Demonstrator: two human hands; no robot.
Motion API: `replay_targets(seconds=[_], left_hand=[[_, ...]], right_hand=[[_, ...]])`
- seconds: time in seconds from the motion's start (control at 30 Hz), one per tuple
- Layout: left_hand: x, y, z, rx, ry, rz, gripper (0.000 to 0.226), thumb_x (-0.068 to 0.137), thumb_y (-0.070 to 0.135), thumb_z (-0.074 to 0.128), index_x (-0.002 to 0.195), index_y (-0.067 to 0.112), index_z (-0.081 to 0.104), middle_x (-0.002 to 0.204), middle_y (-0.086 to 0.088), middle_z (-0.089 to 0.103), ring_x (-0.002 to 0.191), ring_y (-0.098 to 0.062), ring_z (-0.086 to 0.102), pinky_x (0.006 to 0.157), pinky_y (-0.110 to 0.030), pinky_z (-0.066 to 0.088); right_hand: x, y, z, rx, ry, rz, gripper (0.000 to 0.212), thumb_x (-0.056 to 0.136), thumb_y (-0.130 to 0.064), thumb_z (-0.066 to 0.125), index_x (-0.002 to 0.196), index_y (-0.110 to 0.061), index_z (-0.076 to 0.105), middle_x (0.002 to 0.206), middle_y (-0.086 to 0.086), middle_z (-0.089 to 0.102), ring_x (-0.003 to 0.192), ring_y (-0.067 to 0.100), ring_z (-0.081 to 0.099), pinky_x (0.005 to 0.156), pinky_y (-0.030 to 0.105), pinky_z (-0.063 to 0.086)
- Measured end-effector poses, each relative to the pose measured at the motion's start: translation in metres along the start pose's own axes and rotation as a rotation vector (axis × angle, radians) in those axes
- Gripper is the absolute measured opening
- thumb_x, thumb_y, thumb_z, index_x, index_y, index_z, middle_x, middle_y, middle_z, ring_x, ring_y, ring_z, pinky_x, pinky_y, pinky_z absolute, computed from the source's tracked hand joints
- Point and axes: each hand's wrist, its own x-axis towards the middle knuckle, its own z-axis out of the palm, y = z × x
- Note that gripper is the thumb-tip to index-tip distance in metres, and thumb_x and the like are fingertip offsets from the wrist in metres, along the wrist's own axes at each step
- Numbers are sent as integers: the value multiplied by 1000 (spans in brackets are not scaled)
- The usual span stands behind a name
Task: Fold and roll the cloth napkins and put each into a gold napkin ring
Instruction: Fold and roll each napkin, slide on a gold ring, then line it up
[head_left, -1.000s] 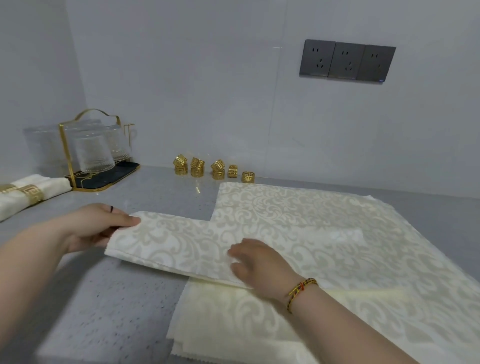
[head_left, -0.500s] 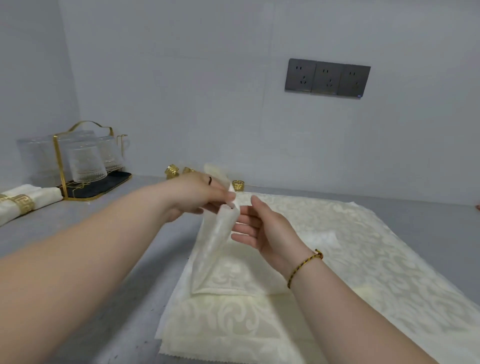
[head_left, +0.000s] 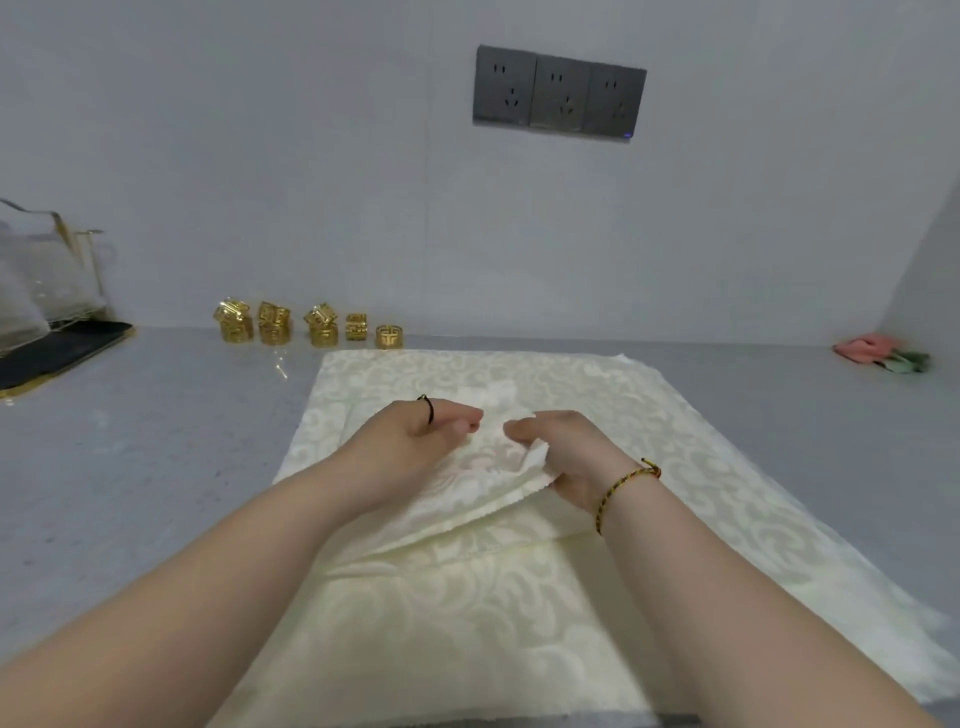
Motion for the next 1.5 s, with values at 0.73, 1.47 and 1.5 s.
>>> replay_targets(seconds=[0.73,1.47,1.5], left_hand=[[-27,-70,16,811,-250,212,121,27,82,-37,137,34,-21,131,28,-17,121,14,-20,86,0,-31],[-37,-65,13,843,-269,8,144,14,79,-41,145,24,-13,130,21,-25,119,8,-23,101,-14,-13],[-37,-66,14,856,-277,3,144,14,78,-43,144,23,-15,129,19,-26,119,7,-24,101,-15,-14]], right_hand=[[31,20,-87,-666,141,58,48,80,-9,66,52,-16,28,45,-4,29,45,13,27,45,20,26],[-9,18,-10,-1073,279,-413,42,93,-22,47,134,-15,42,135,7,47,124,23,41,99,27,30],[-15,26,9,-1103,172,-472,42,94,-24,45,135,-15,40,138,6,43,127,23,37,102,27,27]])
